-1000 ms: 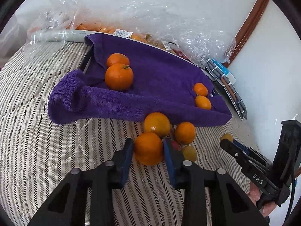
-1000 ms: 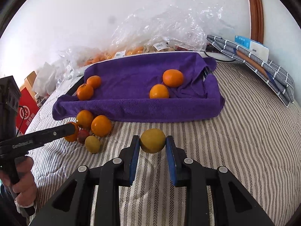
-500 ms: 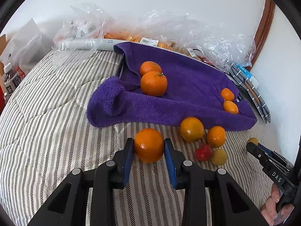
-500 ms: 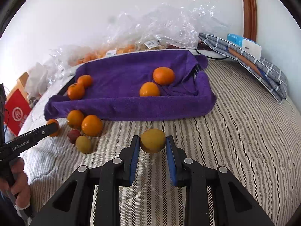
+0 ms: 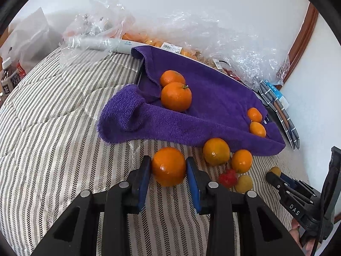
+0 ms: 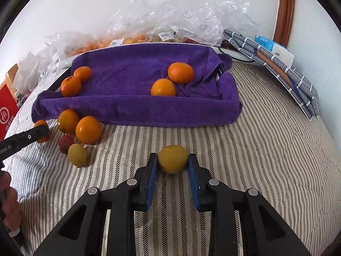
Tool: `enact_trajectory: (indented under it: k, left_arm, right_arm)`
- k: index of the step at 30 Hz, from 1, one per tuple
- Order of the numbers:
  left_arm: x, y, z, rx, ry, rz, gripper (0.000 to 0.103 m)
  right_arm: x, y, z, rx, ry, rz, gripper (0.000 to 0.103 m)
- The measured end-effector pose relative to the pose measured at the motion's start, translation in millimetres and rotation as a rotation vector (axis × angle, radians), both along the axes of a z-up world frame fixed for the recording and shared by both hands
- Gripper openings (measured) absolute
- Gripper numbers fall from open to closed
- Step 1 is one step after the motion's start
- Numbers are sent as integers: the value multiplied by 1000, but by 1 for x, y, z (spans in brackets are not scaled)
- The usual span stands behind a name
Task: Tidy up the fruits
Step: 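Carry the orange and yellow-green fruit over the purple towel with both grippers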
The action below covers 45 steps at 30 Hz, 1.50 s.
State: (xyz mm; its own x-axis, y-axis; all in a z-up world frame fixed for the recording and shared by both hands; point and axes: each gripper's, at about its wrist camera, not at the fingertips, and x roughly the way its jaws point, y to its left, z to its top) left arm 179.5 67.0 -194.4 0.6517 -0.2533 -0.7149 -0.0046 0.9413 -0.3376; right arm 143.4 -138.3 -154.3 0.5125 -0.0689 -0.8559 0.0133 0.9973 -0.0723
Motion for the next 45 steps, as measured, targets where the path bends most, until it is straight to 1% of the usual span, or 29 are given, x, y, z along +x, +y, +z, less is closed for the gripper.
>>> enact_trajectory:
  k: [8, 13, 18, 22, 26, 31, 34, 36, 40, 42, 45]
  left_arm:
    - [0, -5, 1, 35, 3, -1, 32]
    - [-2, -2, 1, 9, -5, 6, 30]
    - [-10, 0, 9, 4, -75, 30, 30]
    - [-13, 5, 14, -16, -106, 42, 30]
    - [-15, 9, 18, -15, -133, 64, 30]
    - [-14, 8, 18, 6, -132, 63, 30]
    - [-15, 6, 20, 24, -148, 66, 30]
    - [-13, 6, 19, 7, -148, 55, 30]
    - [-11, 10, 17, -2, -137, 66, 30]
    - [-13, 10, 18, 1, -145, 70, 30]
    - [-16, 9, 20, 15, -163, 73, 30]
  right_arm:
    - [0, 1, 0, 9, 0, -4, 29]
    - [-2, -4, 3, 36, -13, -11, 28]
    - [-7, -11, 11, 90, -69, -12, 28]
    - [-14, -19, 18, 153, -124, -19, 28]
    - [-16, -25, 21, 188, -149, -37, 28]
    - [-19, -25, 24, 211, -165, -19, 28]
    - [-19, -27, 25, 224, -175, -17, 28]
    - [-20, -29, 25, 238, -178, -17, 28]
    - [-20, -34, 27, 263, -189, -25, 28]
    - [-19, -37, 26, 275, -183, -33, 28]
    - [-18, -38, 27, 267, -182, -41, 28]
